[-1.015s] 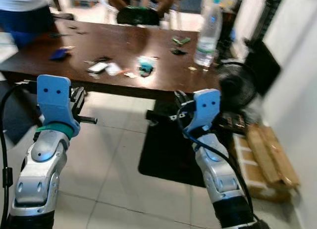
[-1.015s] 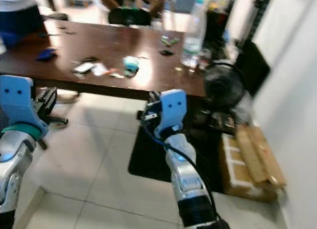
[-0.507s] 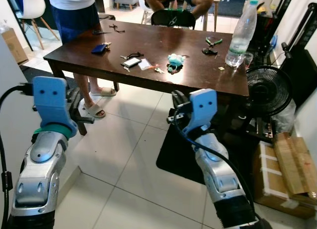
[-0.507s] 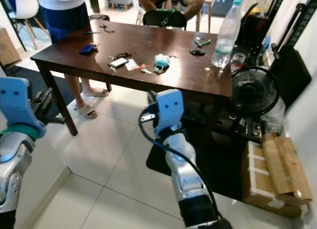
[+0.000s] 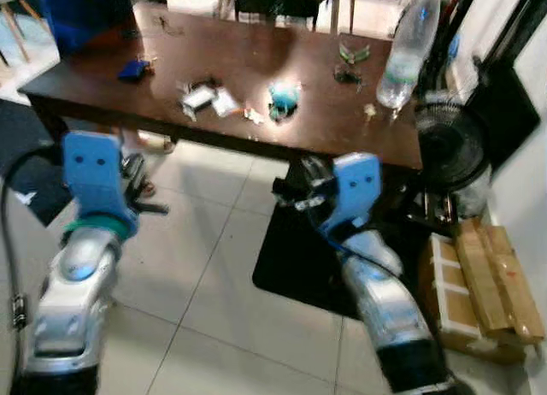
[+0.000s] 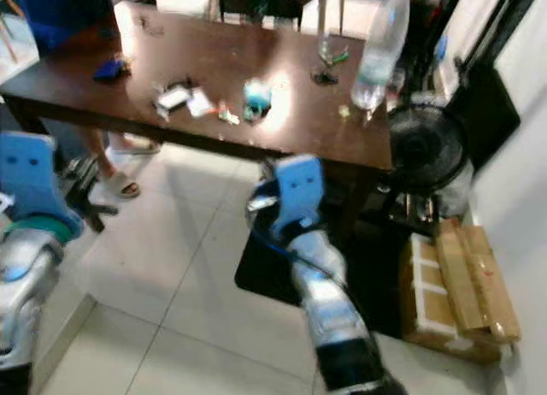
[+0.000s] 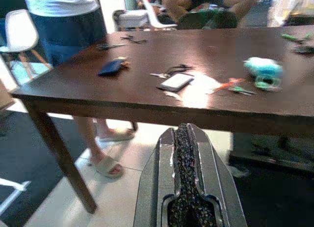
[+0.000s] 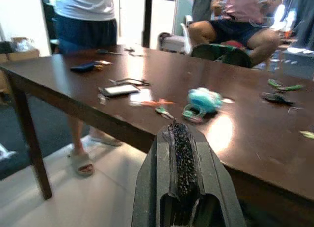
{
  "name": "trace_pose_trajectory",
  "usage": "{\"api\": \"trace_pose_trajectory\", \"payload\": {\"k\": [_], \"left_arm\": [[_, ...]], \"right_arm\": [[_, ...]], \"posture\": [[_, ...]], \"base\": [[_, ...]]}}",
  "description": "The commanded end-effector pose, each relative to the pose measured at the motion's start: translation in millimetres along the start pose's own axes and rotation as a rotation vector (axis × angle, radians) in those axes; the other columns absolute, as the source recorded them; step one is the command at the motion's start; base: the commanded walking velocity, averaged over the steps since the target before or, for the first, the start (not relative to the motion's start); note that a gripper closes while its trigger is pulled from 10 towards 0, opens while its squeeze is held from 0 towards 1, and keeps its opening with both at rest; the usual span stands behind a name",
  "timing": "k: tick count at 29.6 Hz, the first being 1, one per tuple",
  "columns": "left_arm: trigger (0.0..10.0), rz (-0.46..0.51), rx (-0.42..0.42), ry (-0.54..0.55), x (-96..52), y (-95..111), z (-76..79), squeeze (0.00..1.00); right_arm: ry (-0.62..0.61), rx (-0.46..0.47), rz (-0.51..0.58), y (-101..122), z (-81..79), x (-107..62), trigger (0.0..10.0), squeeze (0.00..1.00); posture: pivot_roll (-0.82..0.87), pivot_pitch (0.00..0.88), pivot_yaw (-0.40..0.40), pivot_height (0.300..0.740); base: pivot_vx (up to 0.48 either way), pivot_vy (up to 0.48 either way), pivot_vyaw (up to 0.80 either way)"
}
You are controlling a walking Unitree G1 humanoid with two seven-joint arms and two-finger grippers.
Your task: Hang keys on a hook
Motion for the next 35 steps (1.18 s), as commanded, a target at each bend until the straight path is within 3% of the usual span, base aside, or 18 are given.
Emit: {"api": "trace_pose_trajectory", "payload": {"k": [1, 35], "left_arm": [[10.0, -0.003, 0.004, 0.004, -0.4, -1.0, -0.9, 0.0], [10.0, -0.005, 0.005, 0.005, -0.5, -1.4, -0.7, 0.0]], "right_arm": [[0.018, 0.016, -0.012, -3.7, -6.6, -1.5, 10.0, 0.0], [0.009, 0.035, -0.017, -5.5, -5.4, -2.4, 10.0, 0.0]], "posture": [[-0.02, 0.0, 0.064, 0.74], [-0.02, 0.0, 0.064, 0.74]], "base": [[0.379, 0.0, 0.0], [0.372, 0.0, 0.0]]}}
Point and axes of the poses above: a point about 5 cm out from each wrist's last joint towards the gripper, its own x axis pointing out of the wrist towards the gripper, its own y axis along the axis of the wrist's last joint, z = x × y, the point moved 6 cm from there along x, pointing out of the wrist towards the gripper, and after that the axes turned 12 degrees about -x, right-handed, at the moved point
